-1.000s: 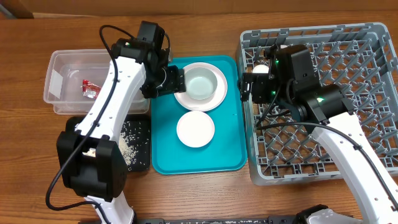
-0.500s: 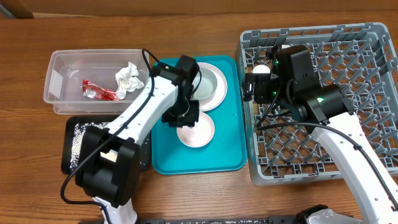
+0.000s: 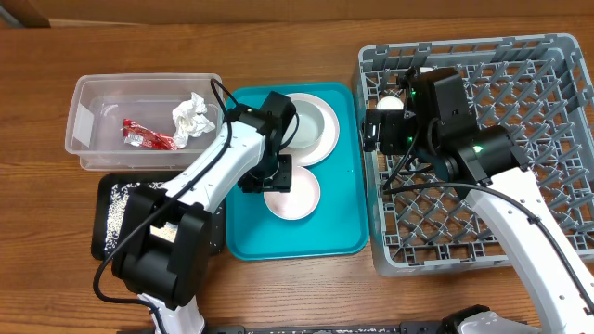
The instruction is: Sort waste into correct bins and load items into the dishwasher
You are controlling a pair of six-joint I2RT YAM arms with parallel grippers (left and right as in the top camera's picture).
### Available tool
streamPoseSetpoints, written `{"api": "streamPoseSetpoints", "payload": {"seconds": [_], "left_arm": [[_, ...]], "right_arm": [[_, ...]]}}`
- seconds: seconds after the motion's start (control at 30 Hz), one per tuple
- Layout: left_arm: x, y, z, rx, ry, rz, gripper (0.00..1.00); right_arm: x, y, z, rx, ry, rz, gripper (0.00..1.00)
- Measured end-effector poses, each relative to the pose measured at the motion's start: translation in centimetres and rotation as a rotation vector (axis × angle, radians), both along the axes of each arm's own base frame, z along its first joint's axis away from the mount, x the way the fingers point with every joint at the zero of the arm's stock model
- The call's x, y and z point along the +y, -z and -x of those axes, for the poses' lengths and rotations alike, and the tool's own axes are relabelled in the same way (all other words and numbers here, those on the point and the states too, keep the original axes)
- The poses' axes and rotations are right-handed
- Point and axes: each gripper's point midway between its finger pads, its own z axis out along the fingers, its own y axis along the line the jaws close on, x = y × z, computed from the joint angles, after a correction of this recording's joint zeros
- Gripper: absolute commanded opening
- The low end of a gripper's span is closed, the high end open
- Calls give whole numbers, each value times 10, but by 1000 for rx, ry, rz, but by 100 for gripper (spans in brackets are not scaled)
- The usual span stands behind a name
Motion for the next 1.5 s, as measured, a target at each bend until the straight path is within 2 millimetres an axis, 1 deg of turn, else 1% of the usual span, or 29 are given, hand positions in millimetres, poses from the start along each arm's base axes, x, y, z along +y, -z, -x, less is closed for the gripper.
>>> {"api": "streamPoseSetpoints", "payload": {"seconds": [0.1,0.13,0.27,0.33,0.37,0.6,0.77,0.8,0.87,1.0,1.1,1.13,1.27,1.37,1.5], "left_arm": [[1,7,2,0,0,-1,49],[1,10,3,-1,0,-1,47],[5,21,10,13,-13,-9,19],[7,24,14,24,-11,-17,8],[8,25,15,26,-15,-20,4],[5,21,15,27,-11,-5,4],[6,7,14,43,-11,-17,4],[6,2,13,46,-11,-18,4],[3,-7,8,35,-11,-12,4],[-9,-26,-4,6,-8,38,4],[-20,-35,-9,-3,1,93,4],[-22,-37,-9,-3,5,108,4],[-33,-41,-7,15,16,168,4],[-38,-42,-4,30,19,198,4],[-41,-43,-2,40,19,220,4]], "right_arm": [[0,0,0,1,0,0,100],[0,0,0,1,0,0,100],[0,0,0,2,0,0,100],[0,0,0,2,0,1,100],[0,0,0,2,0,0,100],[0,0,0,3,0,1,100],[2,1,2,9,-9,-8,99],[4,1,3,16,-16,-17,88],[8,4,9,40,-48,-32,72],[15,14,32,148,-87,-72,70],[20,20,49,227,-114,-101,64],[22,21,53,247,-124,-113,58],[31,23,62,285,-160,-164,41],[36,29,66,305,-176,-192,41],[37,37,71,336,-183,-201,41]]}}
